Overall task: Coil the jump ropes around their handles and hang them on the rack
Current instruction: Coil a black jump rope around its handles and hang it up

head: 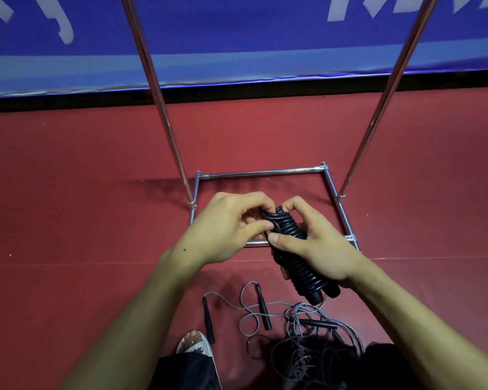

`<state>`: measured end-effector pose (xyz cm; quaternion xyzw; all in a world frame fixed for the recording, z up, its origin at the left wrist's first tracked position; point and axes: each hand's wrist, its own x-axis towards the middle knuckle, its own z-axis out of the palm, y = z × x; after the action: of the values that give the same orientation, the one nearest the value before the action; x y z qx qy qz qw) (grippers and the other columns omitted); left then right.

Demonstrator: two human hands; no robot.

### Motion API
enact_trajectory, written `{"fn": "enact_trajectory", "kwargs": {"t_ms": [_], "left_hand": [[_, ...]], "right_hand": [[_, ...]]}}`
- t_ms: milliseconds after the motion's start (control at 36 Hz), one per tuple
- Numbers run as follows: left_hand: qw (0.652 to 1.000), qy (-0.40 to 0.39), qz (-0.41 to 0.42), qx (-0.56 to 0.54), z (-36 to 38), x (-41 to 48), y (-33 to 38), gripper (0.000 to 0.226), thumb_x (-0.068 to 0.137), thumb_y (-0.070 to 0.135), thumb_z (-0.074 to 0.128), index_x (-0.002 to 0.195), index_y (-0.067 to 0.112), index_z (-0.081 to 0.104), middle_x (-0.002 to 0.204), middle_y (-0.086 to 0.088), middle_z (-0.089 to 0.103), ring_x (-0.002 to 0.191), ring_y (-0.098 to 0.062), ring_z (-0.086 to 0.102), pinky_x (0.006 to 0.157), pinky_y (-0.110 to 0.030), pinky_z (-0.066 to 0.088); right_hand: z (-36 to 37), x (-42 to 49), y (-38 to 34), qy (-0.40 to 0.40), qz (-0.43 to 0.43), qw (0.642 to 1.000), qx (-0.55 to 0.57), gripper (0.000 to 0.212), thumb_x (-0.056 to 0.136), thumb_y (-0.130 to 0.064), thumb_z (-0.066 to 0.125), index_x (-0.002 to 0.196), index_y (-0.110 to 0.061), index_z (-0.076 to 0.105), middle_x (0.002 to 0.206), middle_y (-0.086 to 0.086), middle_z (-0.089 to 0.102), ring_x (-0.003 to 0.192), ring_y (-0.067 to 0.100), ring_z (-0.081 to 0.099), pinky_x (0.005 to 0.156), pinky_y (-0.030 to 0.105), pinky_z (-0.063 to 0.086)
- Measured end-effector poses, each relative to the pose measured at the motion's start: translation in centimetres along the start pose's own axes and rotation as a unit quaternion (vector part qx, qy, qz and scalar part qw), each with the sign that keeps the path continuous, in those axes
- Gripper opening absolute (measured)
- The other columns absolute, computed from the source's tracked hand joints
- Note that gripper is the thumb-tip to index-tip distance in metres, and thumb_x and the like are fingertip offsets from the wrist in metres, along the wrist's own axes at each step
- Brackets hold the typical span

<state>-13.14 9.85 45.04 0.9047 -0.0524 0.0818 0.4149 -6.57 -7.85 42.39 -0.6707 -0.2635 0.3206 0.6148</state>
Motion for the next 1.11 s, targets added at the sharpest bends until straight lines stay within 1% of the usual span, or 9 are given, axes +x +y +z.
{"fn": "enact_trajectory", "kwargs": {"t_ms": [83, 139, 222, 333, 528, 667, 806, 1000, 1111], "left_hand": [[0.994, 0.032, 0.070, 0.072, 0.5, 0.0, -0.2, 0.007, 0.087, 0.011, 0.066, 0.092, 0.015, 0.065, 0.073, 0.004, 0.060, 0.061, -0.010, 0.053, 0.059, -0.017, 0.041], [0.985, 0.059, 0.103, 0.121, 0.8, 0.1, -0.5, 0.010, 0.090, 0.018, 0.062, 0.098, 0.014, 0.065, 0.081, 0.005, 0.053, 0.066, -0.005, 0.044, 0.064, -0.016, 0.036], [0.973, 0.098, 0.135, 0.158, 1.0, 0.3, -0.6, 0.020, 0.091, 0.024, 0.057, 0.103, 0.011, 0.065, 0.094, 0.001, 0.040, 0.077, -0.008, 0.039, 0.069, -0.022, 0.041], [0.963, 0.114, 0.174, 0.171, 1.7, 0.3, -0.3, 0.016, 0.093, 0.013, 0.056, 0.100, 0.001, 0.064, 0.102, -0.007, 0.054, 0.089, -0.024, 0.053, 0.080, -0.037, 0.046], [0.970, 0.125, 0.150, 0.143, 2.1, 0.2, -0.2, 0.017, 0.095, 0.014, 0.051, 0.097, 0.000, 0.060, 0.096, -0.008, 0.052, 0.083, -0.017, 0.051, 0.075, -0.031, 0.046], [0.974, 0.148, 0.120, 0.126, 2.6, 0.2, 0.3, 0.023, 0.095, 0.020, 0.049, 0.098, 0.001, 0.063, 0.089, 0.000, 0.045, 0.074, -0.009, 0.046, 0.068, -0.024, 0.043], [0.985, 0.101, 0.115, 0.076, 2.1, 0.2, 0.1, 0.019, 0.092, 0.017, 0.055, 0.104, 0.005, 0.064, 0.090, -0.001, 0.048, 0.078, -0.005, 0.049, 0.077, -0.011, 0.041], [0.995, 0.004, 0.084, -0.051, 1.0, -0.3, -0.2, 0.039, 0.084, -0.006, 0.059, 0.117, 0.013, 0.063, 0.103, -0.001, 0.047, 0.094, -0.017, 0.057, 0.083, -0.020, 0.054], [0.992, 0.021, 0.122, -0.010, 0.5, -0.2, -0.5, 0.037, 0.081, -0.005, 0.064, 0.115, 0.009, 0.065, 0.097, -0.002, 0.049, 0.089, -0.012, 0.058, 0.080, -0.017, 0.053]], "right_hand": [[0.2, 0.0, -0.2, 0.003, 0.004, 1.000, 0.022, 0.027, 0.092, -0.007, 0.063, 0.098, -0.012, 0.038, 0.065, 0.013, 0.056, 0.048, 0.022, 0.056, 0.046, 0.032, 0.048], [0.1, -0.1, -0.5, 0.007, 0.009, 0.999, 0.052, 0.025, 0.092, -0.006, 0.062, 0.100, -0.011, 0.039, 0.065, 0.017, 0.054, 0.048, 0.026, 0.055, 0.045, 0.032, 0.049], [-0.1, -0.1, -0.6, 0.005, 0.025, 0.996, 0.089, 0.025, 0.092, -0.009, 0.063, 0.103, -0.012, 0.040, 0.066, 0.020, 0.056, 0.052, 0.032, 0.056, 0.045, 0.036, 0.049], [0.3, -0.3, -0.7, 0.005, 0.029, 0.987, 0.157, 0.032, 0.082, -0.018, 0.068, 0.101, -0.014, 0.043, 0.068, 0.022, 0.056, 0.053, 0.034, 0.059, 0.049, 0.038, 0.052], [0.3, -0.5, -0.3, -0.024, 0.050, 0.961, 0.270, 0.034, 0.083, -0.015, 0.064, 0.111, -0.013, 0.045, 0.088, 0.024, 0.068, 0.072, 0.043, 0.068, 0.068, 0.051, 0.058], [0.6, -0.5, -0.4, -0.006, 0.032, 0.965, 0.259, 0.036, 0.086, -0.016, 0.067, 0.113, -0.012, 0.043, 0.080, 0.020, 0.066, 0.061, 0.037, 0.066, 0.059, 0.043, 0.056], [0.7, -0.4, -0.1, 0.023, 0.027, 0.968, 0.250, 0.039, 0.082, -0.016, 0.061, 0.115, -0.006, 0.042, 0.079, 0.020, 0.063, 0.057, 0.034, 0.062, 0.052, 0.036, 0.053], [0.5, -0.4, 0.2, 0.018, 0.046, 0.964, 0.263, 0.022, 0.091, -0.010, 0.057, 0.110, -0.010, 0.045, 0.075, 0.026, 0.058, 0.056, 0.035, 0.061, 0.057, 0.039, 0.051], [0.6, -0.4, 0.1, -0.012, 0.051, 0.958, 0.283, 0.026, 0.084, -0.014, 0.056, 0.108, -0.013, 0.046, 0.075, 0.026, 0.057, 0.056, 0.035, 0.060, 0.056, 0.039, 0.051]]}}
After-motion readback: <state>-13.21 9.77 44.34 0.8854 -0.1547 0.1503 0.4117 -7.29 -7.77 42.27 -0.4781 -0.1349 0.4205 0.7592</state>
